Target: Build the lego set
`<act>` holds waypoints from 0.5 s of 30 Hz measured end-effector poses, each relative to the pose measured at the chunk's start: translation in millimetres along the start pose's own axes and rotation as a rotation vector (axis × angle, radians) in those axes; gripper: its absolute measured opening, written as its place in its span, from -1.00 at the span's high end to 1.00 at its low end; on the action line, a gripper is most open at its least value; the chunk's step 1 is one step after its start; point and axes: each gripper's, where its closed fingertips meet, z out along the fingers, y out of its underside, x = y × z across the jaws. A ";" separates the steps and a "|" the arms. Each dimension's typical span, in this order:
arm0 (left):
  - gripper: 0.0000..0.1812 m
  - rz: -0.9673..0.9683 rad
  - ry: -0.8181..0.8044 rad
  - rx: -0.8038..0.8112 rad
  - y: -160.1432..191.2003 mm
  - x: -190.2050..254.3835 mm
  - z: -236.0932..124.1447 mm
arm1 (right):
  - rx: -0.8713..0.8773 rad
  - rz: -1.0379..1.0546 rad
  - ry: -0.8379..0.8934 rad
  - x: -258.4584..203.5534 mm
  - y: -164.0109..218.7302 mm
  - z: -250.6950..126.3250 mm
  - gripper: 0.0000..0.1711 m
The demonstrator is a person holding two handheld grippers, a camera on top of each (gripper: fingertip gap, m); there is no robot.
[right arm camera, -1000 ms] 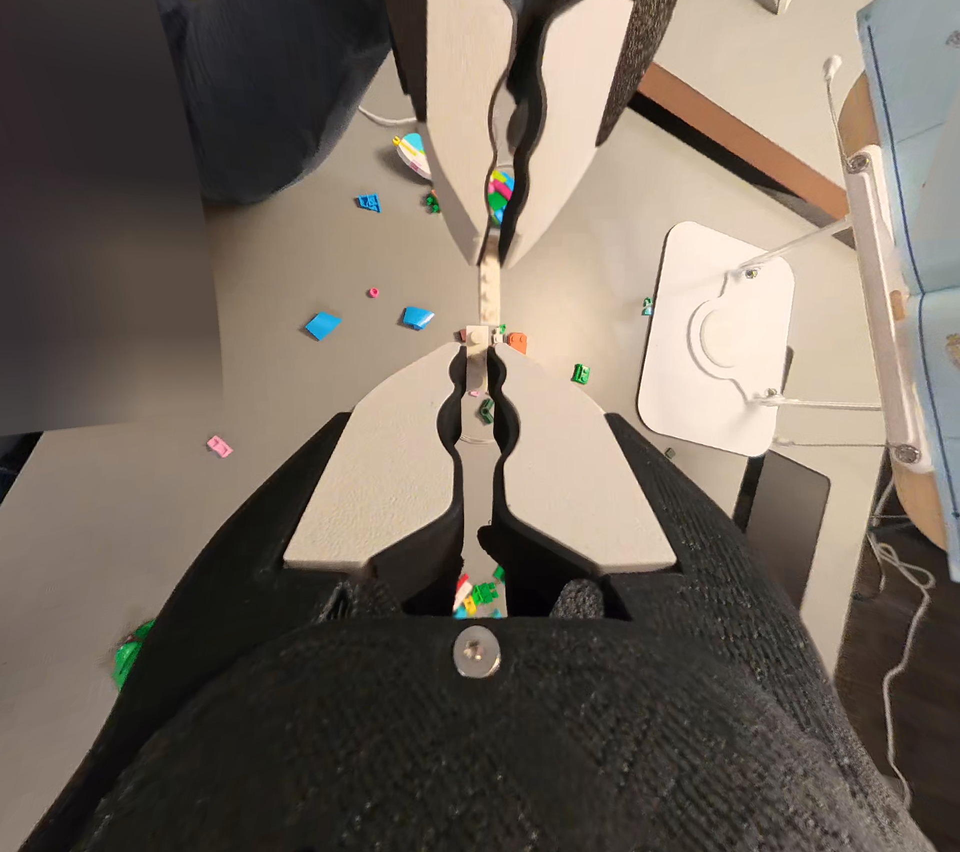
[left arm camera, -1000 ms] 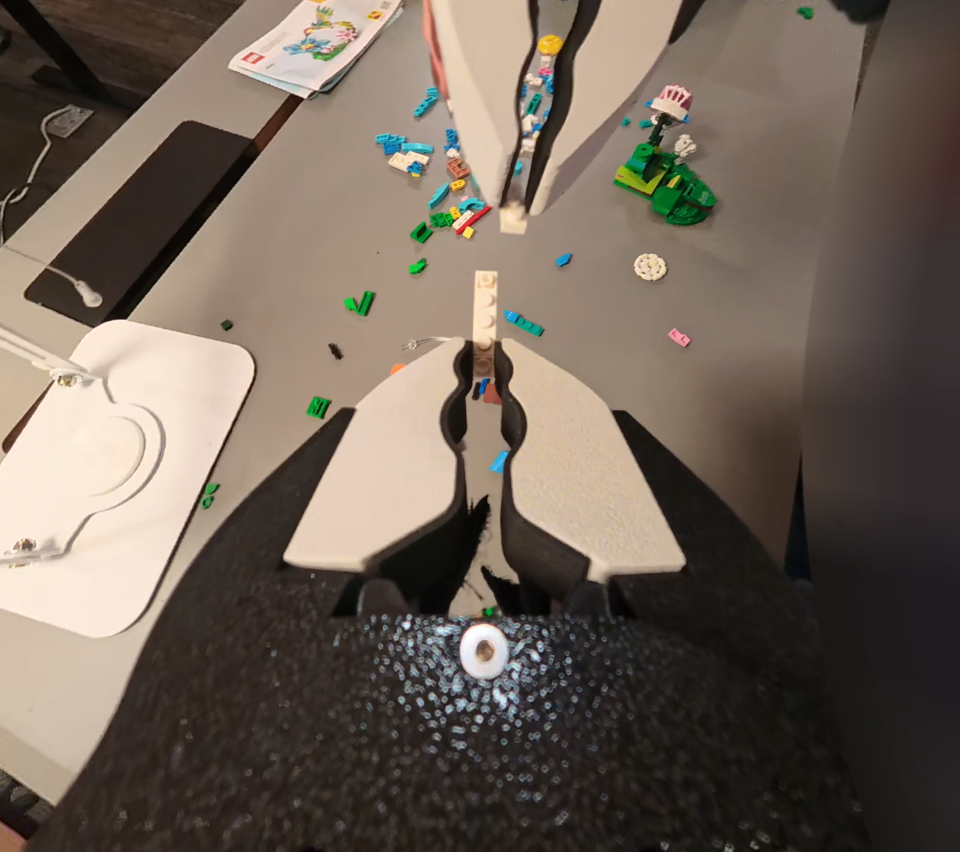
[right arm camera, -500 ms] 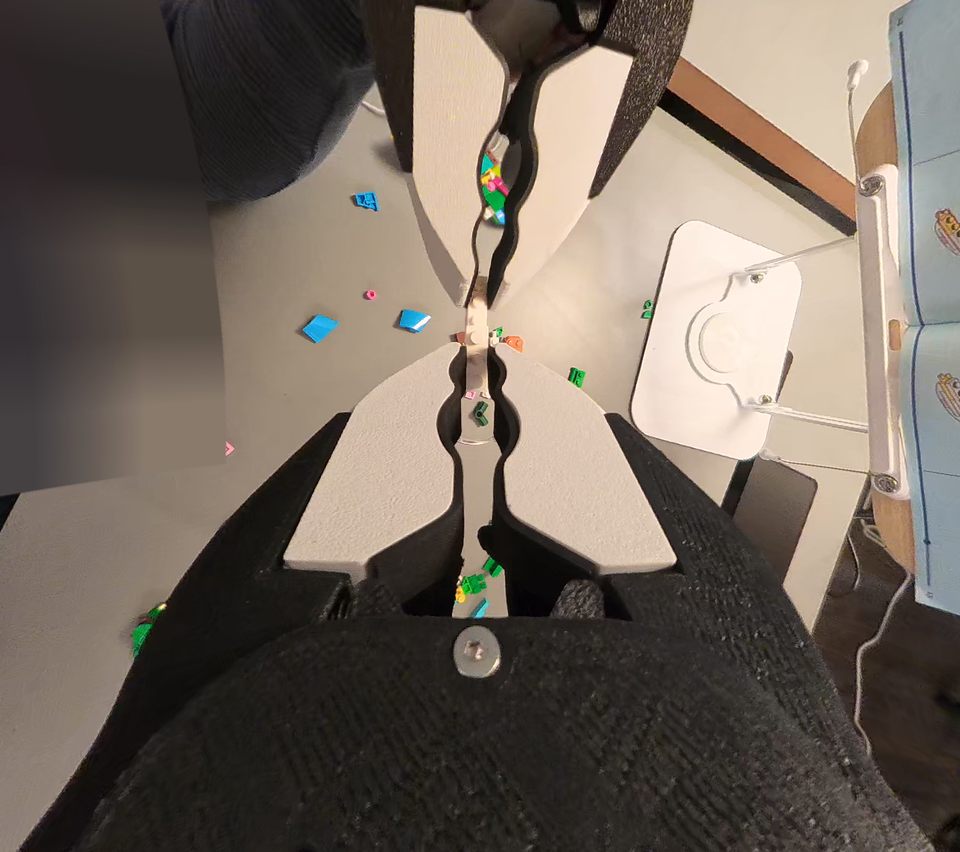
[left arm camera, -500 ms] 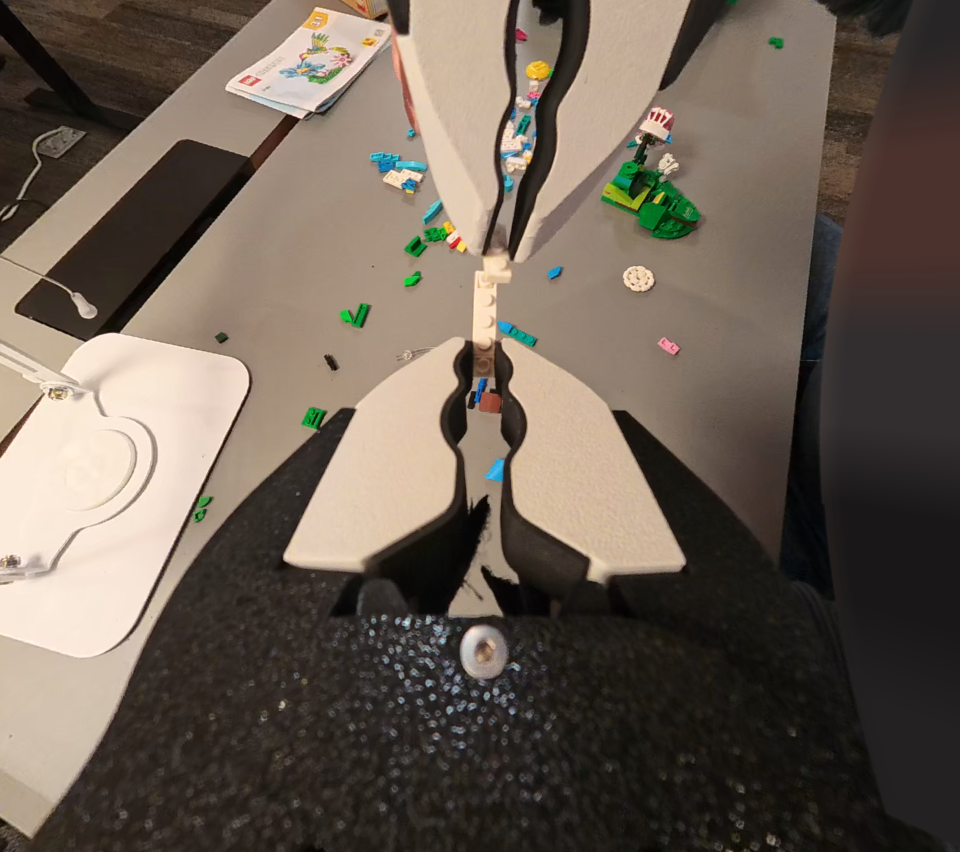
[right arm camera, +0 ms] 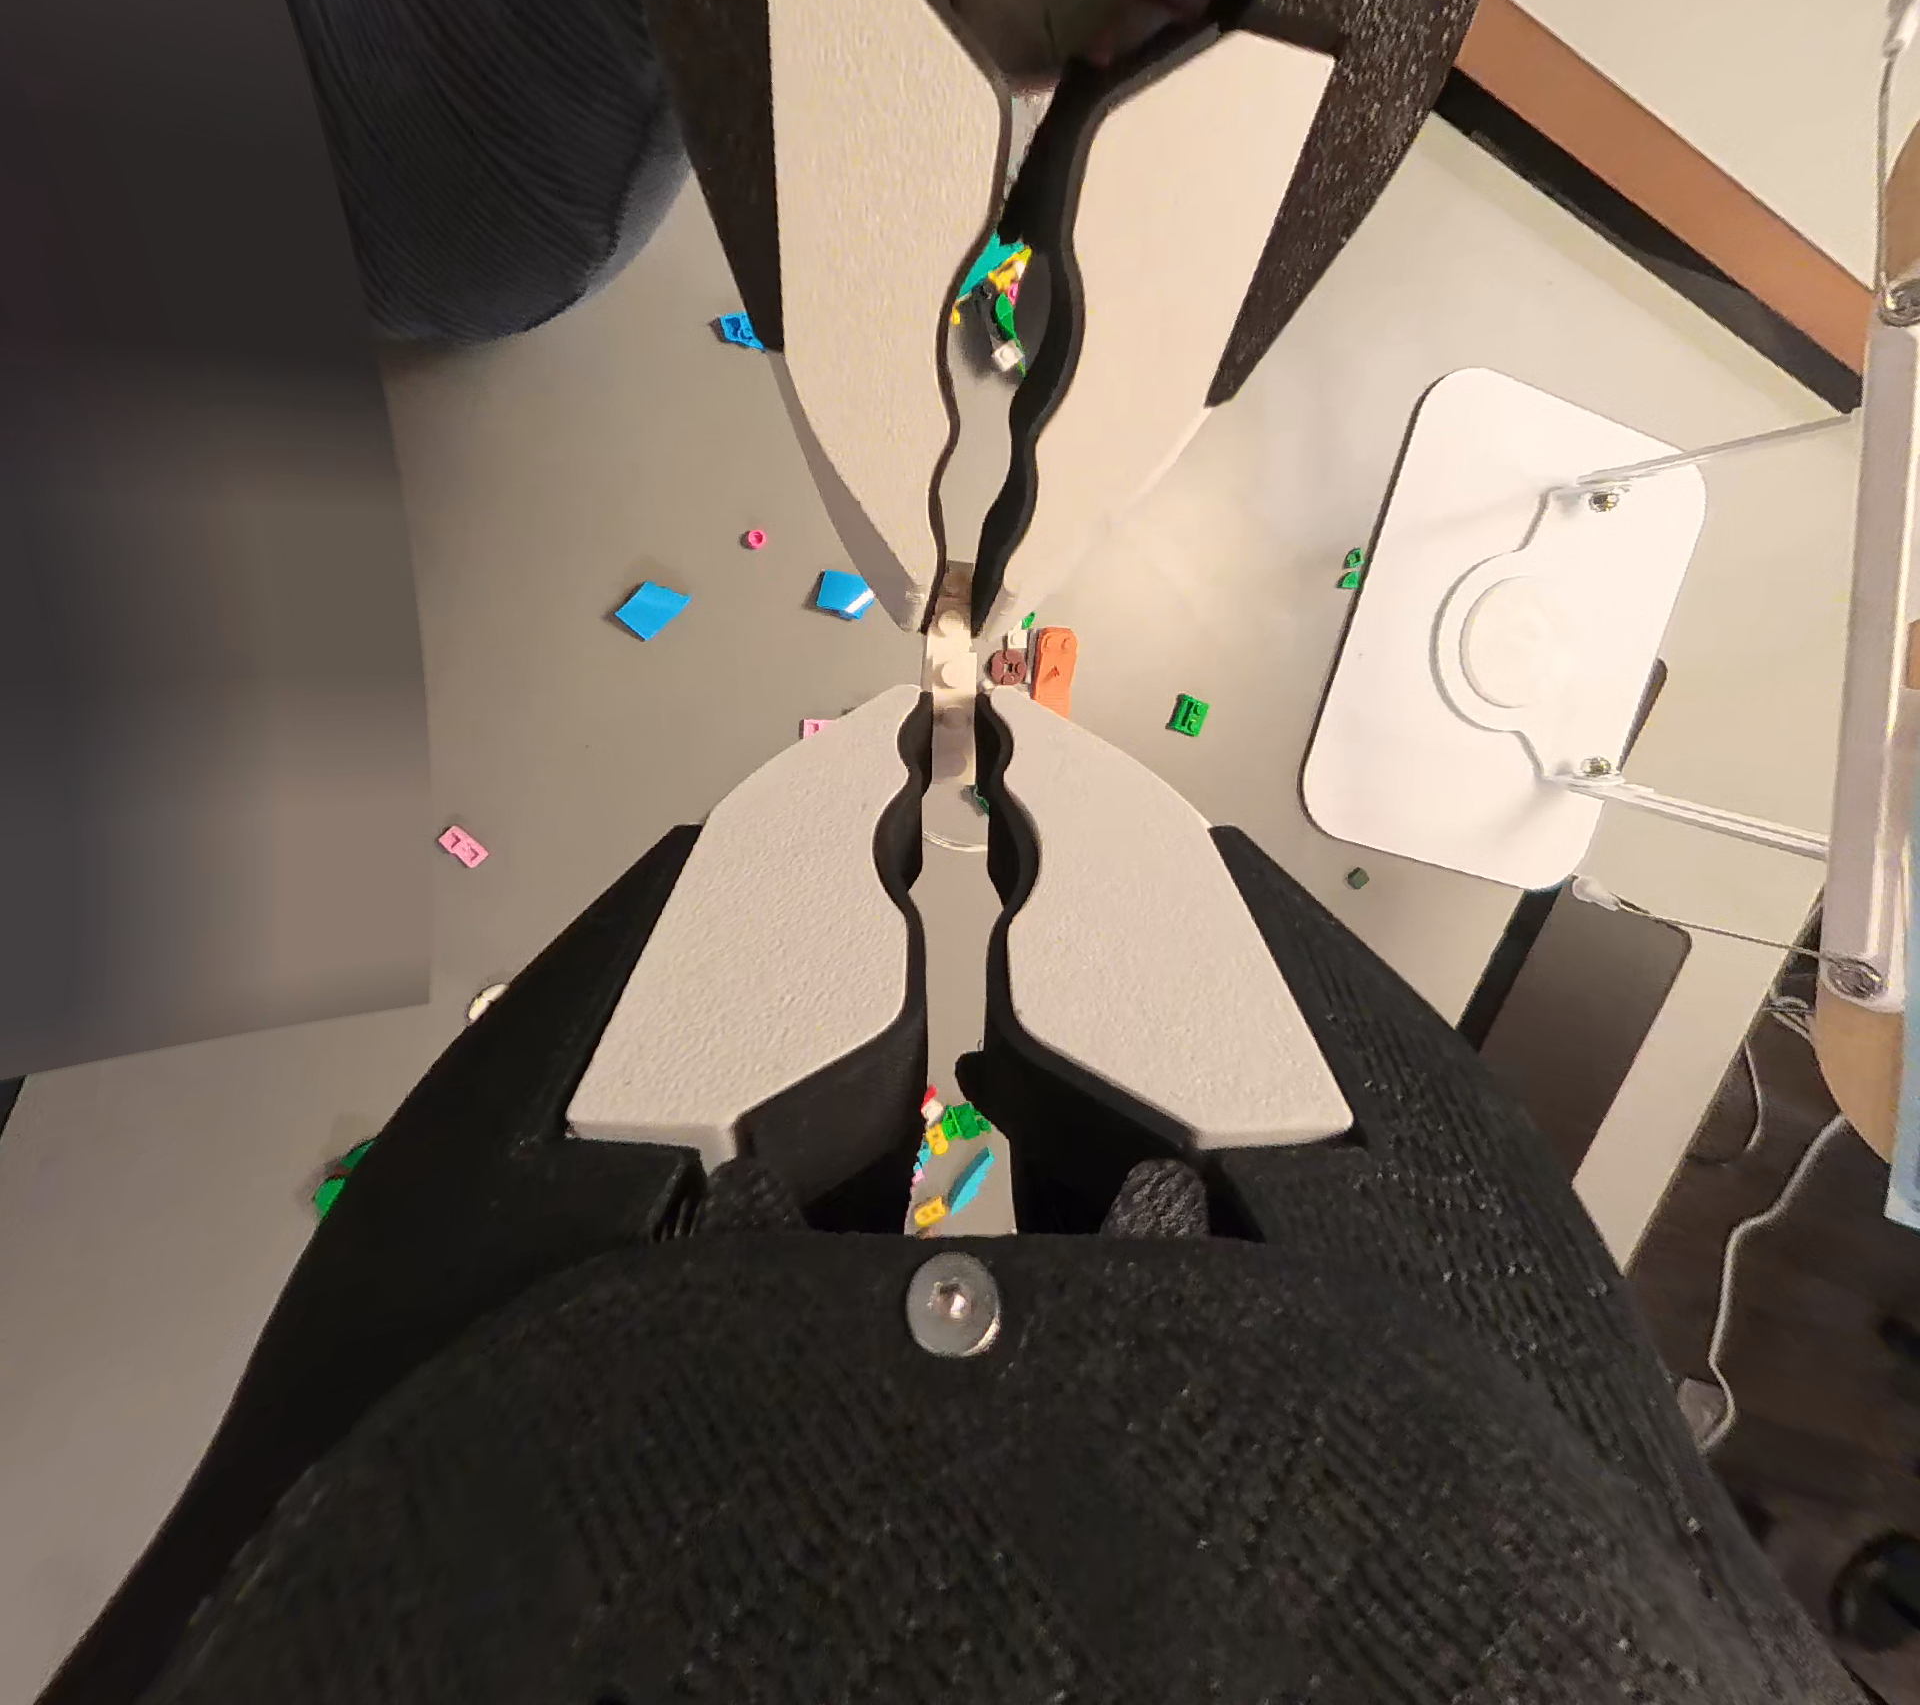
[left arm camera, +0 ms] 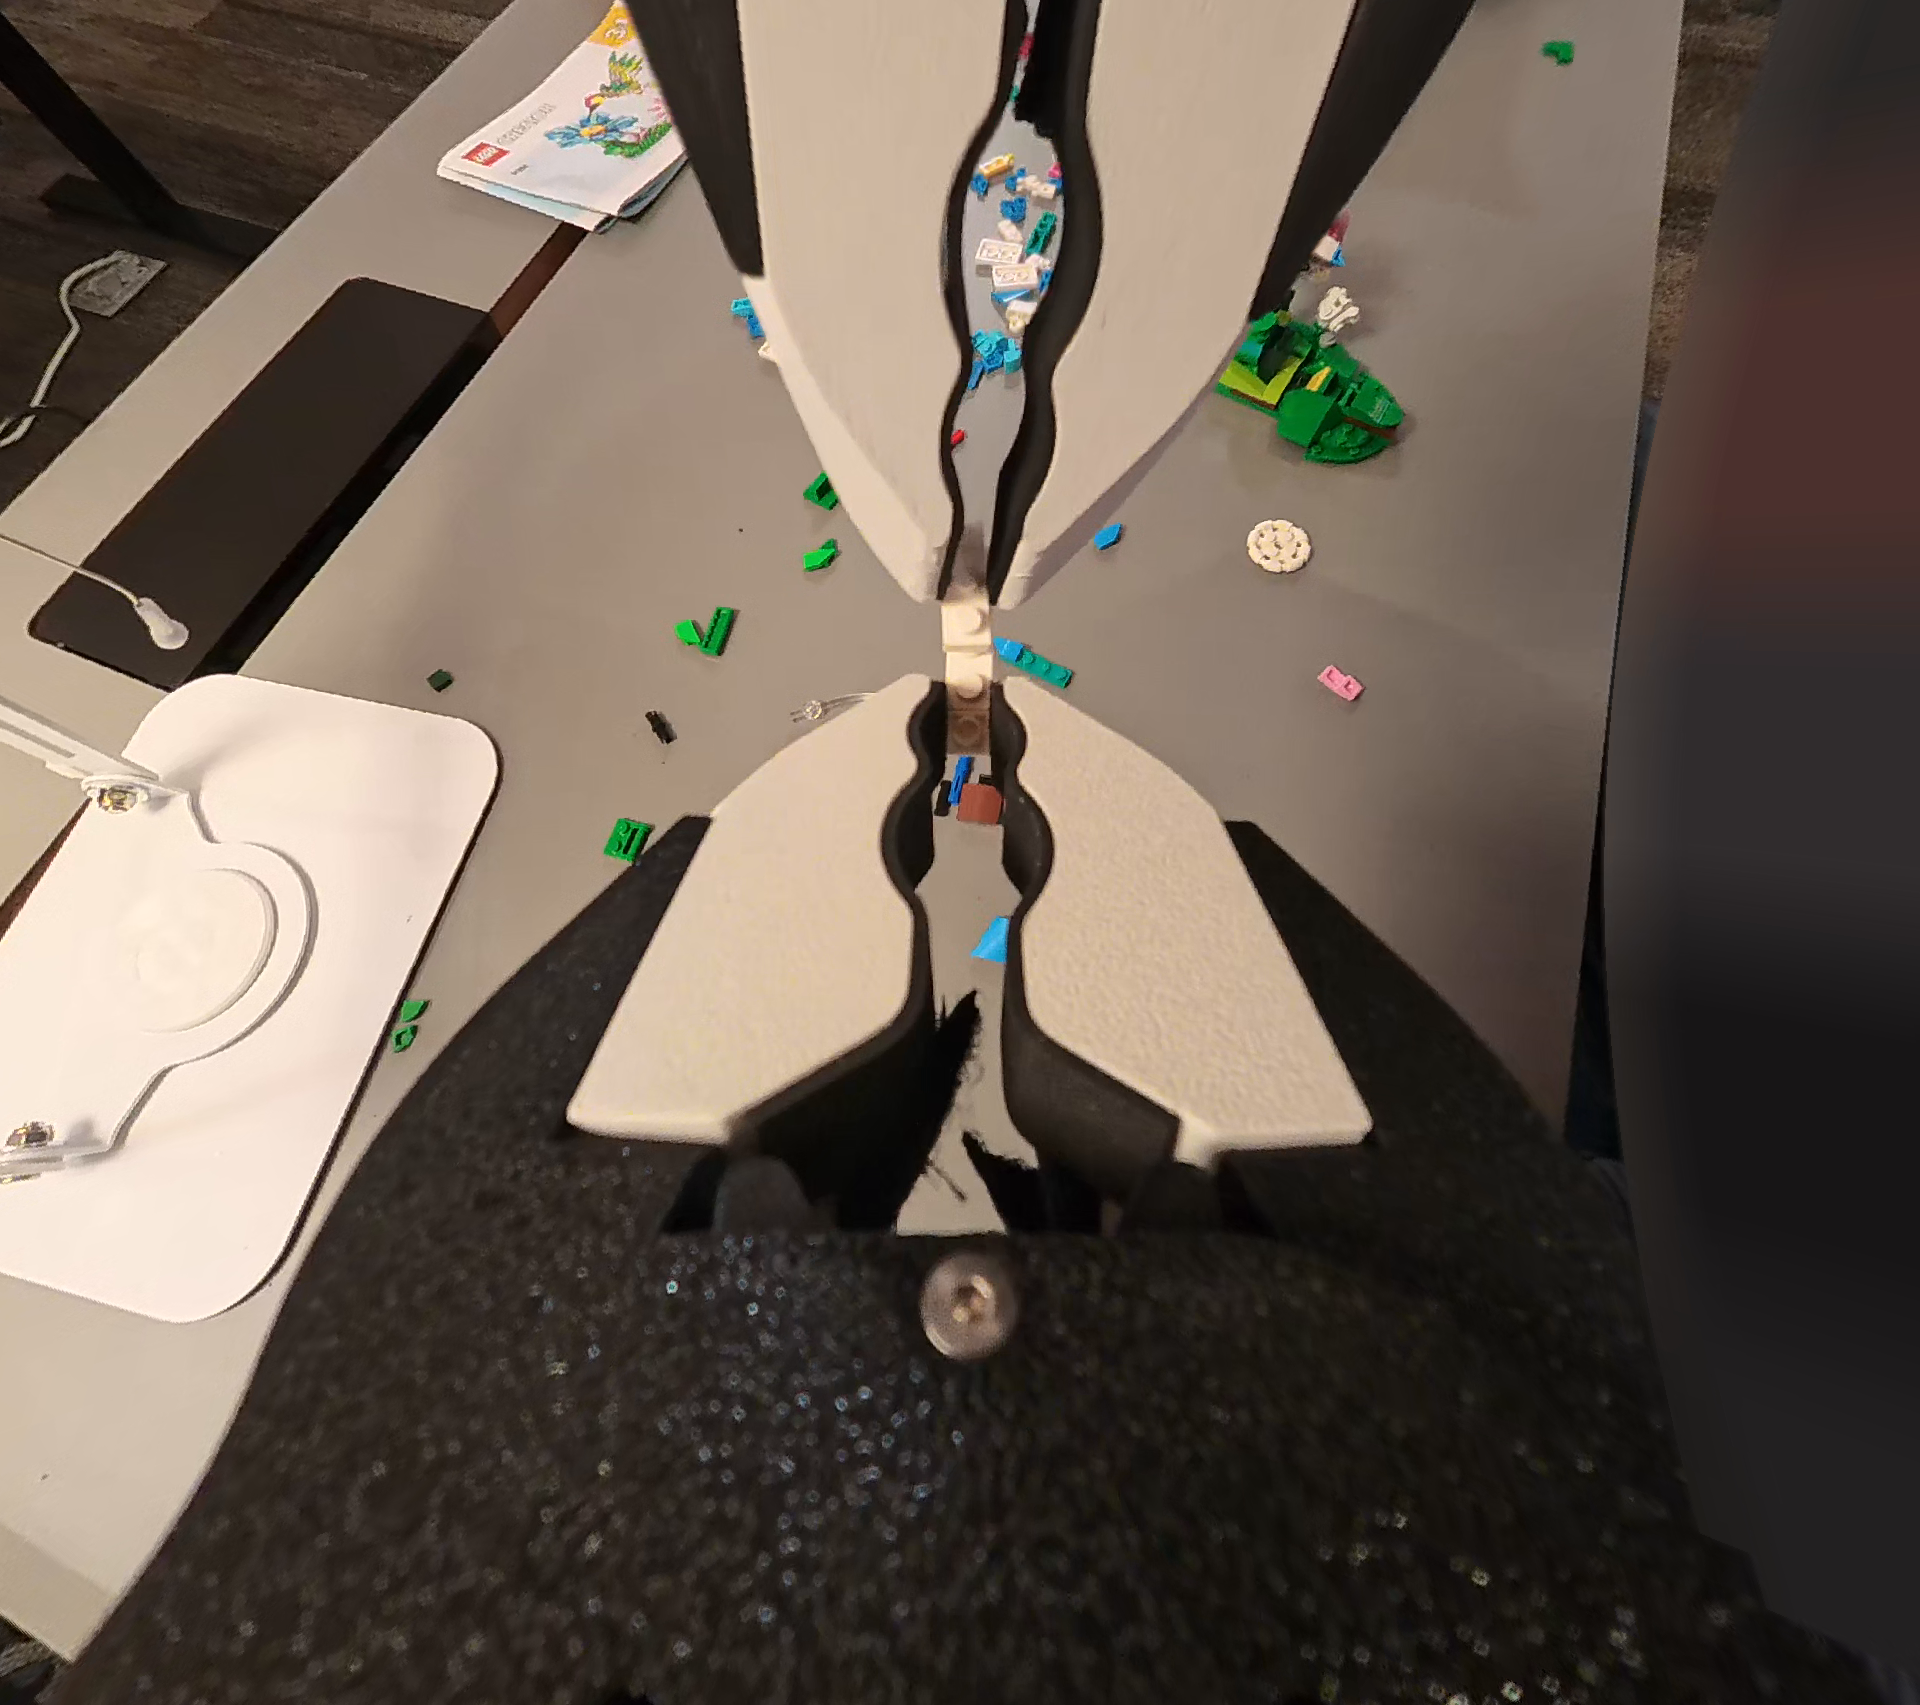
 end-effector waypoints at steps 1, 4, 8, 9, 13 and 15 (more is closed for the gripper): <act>0.92 0.000 0.001 0.000 -0.1 0.0 0.1 | -0.005 0.000 -0.001 0.0 -0.1 0.2 0.93; 0.92 0.001 0.001 0.001 -0.2 0.1 0.2 | -0.014 0.010 -0.011 -0.6 -1.0 0.8 0.93; 0.92 0.002 -0.001 -0.004 0.0 0.1 0.8 | -0.033 0.020 -0.015 -0.9 -1.1 2.1 0.93; 0.92 0.001 -0.003 -0.005 0.1 -0.2 0.8 | -0.038 0.022 -0.012 -0.5 -0.9 2.2 0.93; 0.92 0.000 -0.003 -0.001 0.0 -0.3 0.1 | -0.041 0.033 -0.009 -0.1 -1.5 2.1 0.93; 0.92 0.000 -0.004 0.002 -0.3 0.1 -0.4 | -0.040 0.043 -0.009 0.2 -1.7 1.9 0.92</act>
